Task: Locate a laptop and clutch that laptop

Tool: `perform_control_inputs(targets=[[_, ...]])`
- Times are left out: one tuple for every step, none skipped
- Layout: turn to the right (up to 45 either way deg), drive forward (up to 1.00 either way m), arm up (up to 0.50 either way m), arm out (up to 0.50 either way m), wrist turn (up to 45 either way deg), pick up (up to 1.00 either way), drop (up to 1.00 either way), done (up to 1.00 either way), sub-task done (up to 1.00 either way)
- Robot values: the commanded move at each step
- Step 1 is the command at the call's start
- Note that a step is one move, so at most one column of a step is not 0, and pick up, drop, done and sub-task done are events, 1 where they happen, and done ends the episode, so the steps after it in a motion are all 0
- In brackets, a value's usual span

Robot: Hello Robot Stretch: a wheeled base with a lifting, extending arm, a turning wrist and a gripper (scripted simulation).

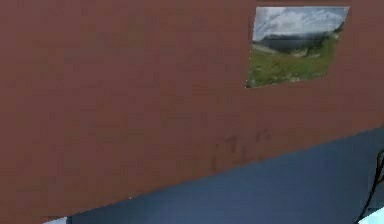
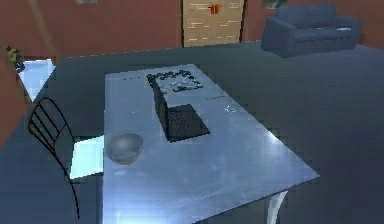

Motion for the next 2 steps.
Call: perform_control_inputs(targets=[[18.0, 0.0, 0.0, 0.0, 0.0, 0.0, 0.0, 0.0, 0.0], [0.0, 0.3, 0.0, 0.0, 0.0, 0.0, 0.0, 0.0, 0.0]])
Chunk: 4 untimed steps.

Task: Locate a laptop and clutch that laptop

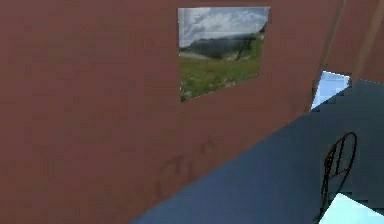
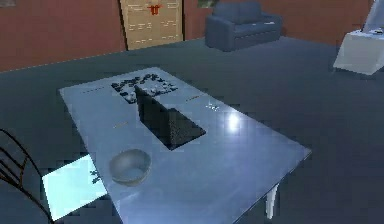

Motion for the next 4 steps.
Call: perform_control_inputs(targets=[[9.0, 0.0, 0.0, 0.0, 0.0, 0.0, 0.0, 0.0, 0.0], [0.0, 0.2, 0.0, 0.0, 0.0, 0.0, 0.0, 0.0, 0.0], [39.0, 0.0, 0.0, 0.0, 0.0, 0.0, 0.0, 0.0, 0.0], [0.0, 0.55, 0.0, 0.0, 0.0, 0.0, 0.0, 0.0, 0.0]])
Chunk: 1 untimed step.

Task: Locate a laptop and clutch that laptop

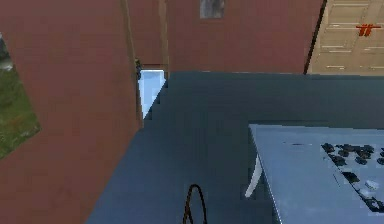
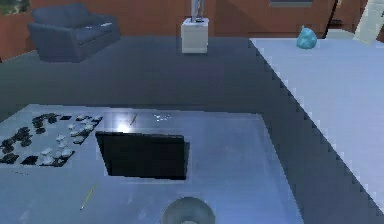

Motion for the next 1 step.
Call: perform_control_inputs(targets=[[-9.0, 0.0, 0.0, 0.0, 0.0, 0.0, 0.0, 0.0, 0.0]])
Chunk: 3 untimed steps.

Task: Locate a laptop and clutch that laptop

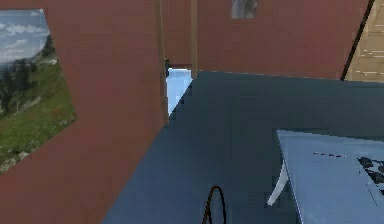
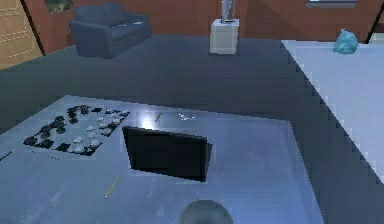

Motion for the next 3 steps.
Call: perform_control_inputs(targets=[[0.0, 0.0, 0.5, 0.0, 0.0, 0.0, 0.0, 0.0, 0.0], [0.0, 0.0, 0.28, 0.0, 0.0, 0.0, 0.0, 0.0, 0.0], [0.0, 0.0, 0.0, 0.34, 0.0, 0.0, 0.0, 0.0, 0.0]])
